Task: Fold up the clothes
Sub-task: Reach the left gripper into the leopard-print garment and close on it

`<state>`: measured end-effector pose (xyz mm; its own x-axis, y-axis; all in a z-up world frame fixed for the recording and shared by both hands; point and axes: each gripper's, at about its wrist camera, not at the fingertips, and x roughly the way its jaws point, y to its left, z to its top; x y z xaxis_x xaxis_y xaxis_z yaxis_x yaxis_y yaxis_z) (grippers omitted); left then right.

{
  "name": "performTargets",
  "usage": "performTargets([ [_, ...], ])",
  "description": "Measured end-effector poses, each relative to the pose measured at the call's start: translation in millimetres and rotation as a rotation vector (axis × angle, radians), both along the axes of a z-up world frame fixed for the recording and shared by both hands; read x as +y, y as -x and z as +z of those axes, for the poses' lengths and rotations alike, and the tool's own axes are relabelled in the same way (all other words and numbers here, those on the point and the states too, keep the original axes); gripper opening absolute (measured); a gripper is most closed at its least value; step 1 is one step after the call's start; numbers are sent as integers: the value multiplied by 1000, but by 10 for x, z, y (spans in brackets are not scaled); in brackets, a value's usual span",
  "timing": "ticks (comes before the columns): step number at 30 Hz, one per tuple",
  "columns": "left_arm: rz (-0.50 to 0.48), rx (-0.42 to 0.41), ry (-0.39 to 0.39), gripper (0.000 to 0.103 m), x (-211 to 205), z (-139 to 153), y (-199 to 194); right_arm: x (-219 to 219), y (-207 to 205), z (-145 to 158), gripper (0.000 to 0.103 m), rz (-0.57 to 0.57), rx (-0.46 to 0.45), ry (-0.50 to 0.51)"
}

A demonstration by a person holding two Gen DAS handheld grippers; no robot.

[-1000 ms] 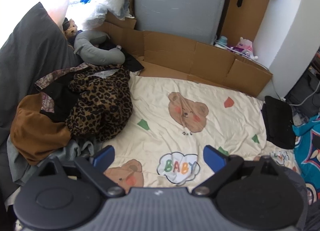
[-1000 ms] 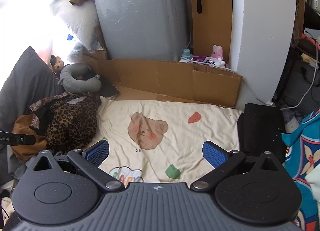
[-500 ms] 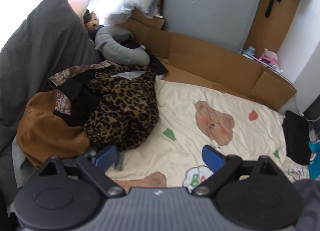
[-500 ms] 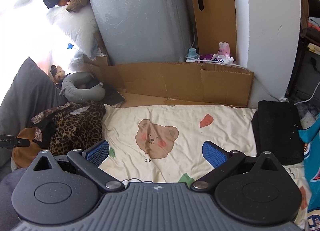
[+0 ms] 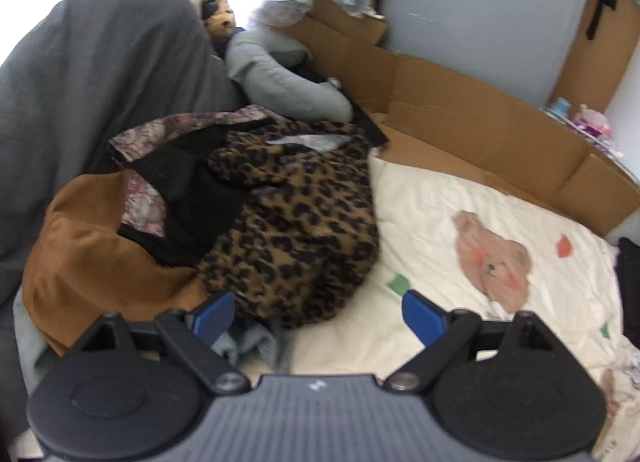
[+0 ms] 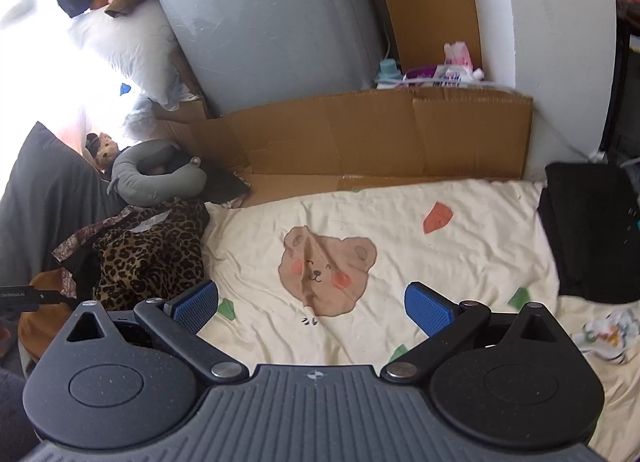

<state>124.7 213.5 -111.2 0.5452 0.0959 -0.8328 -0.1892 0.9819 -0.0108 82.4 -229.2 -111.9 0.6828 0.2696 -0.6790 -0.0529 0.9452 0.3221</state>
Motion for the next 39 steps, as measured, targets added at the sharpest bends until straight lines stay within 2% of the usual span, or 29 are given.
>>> performTargets([
  [4, 26, 9, -10, 93, 147, -136, -134, 63, -71, -117, 102, 13, 16, 23],
  [9, 76, 19, 33, 93, 290, -288, -224, 54, -168, -246, 102, 8, 53, -6],
  [11, 78, 31, 16, 93, 308, -378, -253, 68, -202, -275, 102, 14, 58, -10],
  [21, 120, 73, -7, 93, 493, -935, -340, 308, -476, -434, 102, 90, 72, -11],
  [28, 101, 109, -13, 93, 545, -1368, -499, 491, -624, -605, 102, 128, 99, -3],
  [33, 106, 135, 4, 82, 582, -1614, -626, 559, -686, -730, 102, 143, 122, 4],
  [35, 122, 139, 20, 61, 606, -1666, -646, 573, -709, -777, 102, 148, 129, 7],
  [37, 139, 147, 50, 46, 639, -1685, -638, 584, -732, -815, 102, 154, 135, 4],
  [39, 148, 137, 69, 39, 653, -1651, -594, 644, -756, -841, 102, 174, 137, 0],
])
